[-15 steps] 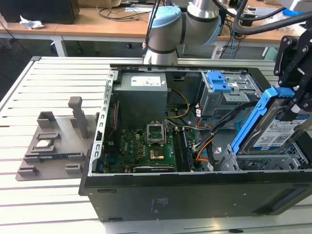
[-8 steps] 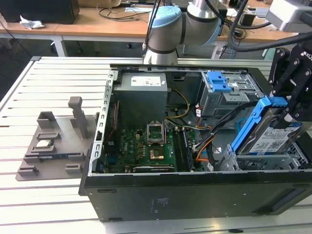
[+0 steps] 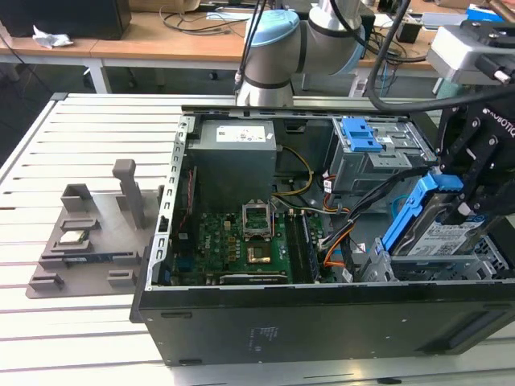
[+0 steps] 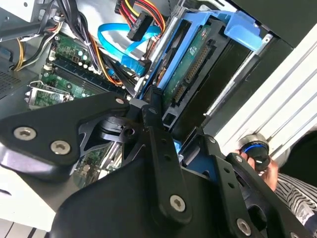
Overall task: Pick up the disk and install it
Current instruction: 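Insert the disk into the insertion slot, then insert the first disk wire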
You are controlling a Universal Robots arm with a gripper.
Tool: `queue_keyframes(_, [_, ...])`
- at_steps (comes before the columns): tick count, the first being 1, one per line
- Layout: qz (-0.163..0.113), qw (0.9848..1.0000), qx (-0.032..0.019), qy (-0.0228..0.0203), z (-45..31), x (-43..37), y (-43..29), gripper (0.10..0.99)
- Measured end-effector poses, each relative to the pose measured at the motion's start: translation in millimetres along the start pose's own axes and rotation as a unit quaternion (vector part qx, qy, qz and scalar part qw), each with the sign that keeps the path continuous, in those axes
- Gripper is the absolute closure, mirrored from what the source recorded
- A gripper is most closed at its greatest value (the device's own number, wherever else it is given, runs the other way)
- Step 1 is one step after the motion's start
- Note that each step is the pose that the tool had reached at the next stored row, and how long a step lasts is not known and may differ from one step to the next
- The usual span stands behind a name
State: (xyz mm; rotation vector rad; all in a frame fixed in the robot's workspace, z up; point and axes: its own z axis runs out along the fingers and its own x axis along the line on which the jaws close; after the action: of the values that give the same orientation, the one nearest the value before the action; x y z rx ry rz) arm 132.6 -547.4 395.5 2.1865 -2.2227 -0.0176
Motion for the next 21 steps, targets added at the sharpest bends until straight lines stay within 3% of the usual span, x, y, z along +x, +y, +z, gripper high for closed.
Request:
queue_keyframes(5, [0.0,1.0,0.0,0.0,0.6,0.0,0.0,0.71])
queue_keyframes(6, [0.0,1.0,0.0,0.0,0.7,0.0,0.0,0.647])
queue_keyframes(9, [0.0,1.0,0.0,0.0,1.0,0.0,0.0,0.659])
queue_keyframes(11, [0.0,1.0,0.0,0.0,1.1,0.0,0.0,0.788])
queue_keyframes(12, [0.0,1.0,0.0,0.0,1.2,0.0,0.0,0.91])
queue_keyframes(13, [0.0,1.0,0.0,0.0,1.3,0.0,0.0,0.91])
queue_keyframes(14, [0.0,1.0,0.0,0.0,1.4,0.0,0.0,0.969])
queue_keyframes(18, [0.0,1.0,0.0,0.0,1.8,0.0,-0.1,0.98])
queue_keyframes(19, [0.0,1.0,0.0,-0.0001,1.9,0.0,-1.9,0.98])
queue_keyframes(21, [0.0,1.0,-0.0001,0.0,1.5,-0.7,-12.3,0.98])
